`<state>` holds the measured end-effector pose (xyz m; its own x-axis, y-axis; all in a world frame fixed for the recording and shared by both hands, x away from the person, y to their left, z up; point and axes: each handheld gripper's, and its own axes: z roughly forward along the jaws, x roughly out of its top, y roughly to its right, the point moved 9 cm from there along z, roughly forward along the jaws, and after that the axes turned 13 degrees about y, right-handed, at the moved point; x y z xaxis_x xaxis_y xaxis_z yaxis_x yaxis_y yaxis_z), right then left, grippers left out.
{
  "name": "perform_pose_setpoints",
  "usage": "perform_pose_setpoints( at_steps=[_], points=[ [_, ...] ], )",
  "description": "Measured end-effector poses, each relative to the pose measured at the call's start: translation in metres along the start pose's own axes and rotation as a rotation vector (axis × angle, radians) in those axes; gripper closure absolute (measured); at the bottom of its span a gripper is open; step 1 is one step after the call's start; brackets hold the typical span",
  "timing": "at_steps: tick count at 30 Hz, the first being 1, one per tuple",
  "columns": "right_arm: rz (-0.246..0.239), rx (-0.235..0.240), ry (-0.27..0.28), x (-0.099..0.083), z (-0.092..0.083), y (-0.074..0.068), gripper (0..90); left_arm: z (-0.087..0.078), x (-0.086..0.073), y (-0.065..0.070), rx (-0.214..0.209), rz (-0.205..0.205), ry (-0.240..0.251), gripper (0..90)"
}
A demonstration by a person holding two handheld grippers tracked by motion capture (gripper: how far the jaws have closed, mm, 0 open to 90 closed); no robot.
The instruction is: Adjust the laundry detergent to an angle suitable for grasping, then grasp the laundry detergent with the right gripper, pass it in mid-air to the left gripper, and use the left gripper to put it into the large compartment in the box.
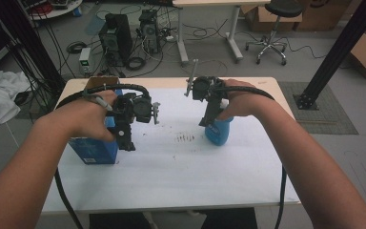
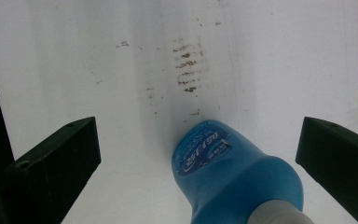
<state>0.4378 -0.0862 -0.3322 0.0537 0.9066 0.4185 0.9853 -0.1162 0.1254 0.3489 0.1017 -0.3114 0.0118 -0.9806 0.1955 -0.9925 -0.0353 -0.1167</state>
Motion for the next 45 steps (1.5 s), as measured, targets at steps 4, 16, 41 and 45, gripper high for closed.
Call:
perform_pose_setpoints(
  at_steps=[4,16,41,45],
  points=[
    [0.001,0.002,-0.001,-0.0007,0.0001,0.0009,0.0,-0.0004,-0.0001,-0.0004,-0.001,-0.002,-0.004,0.1],
    [-0.005,0.001,0.003,0.0014,-0.0026,-0.0012,0.0,-0.0079,0.0060,-0.0003,0.011,0.005,-0.002,0.1],
    [-0.014,-0.004,-0.002,0.0056,0.0004,0.0004,0.0,-0.0027,0.0025,0.0007,0.007,0.010,-0.004,0.1],
    [-0.014,-0.002,0.001,0.0071,-0.0015,-0.0011,0.0,-0.0015,0.0024,0.0015,0.007,0.013,0.000,0.1]
  ],
)
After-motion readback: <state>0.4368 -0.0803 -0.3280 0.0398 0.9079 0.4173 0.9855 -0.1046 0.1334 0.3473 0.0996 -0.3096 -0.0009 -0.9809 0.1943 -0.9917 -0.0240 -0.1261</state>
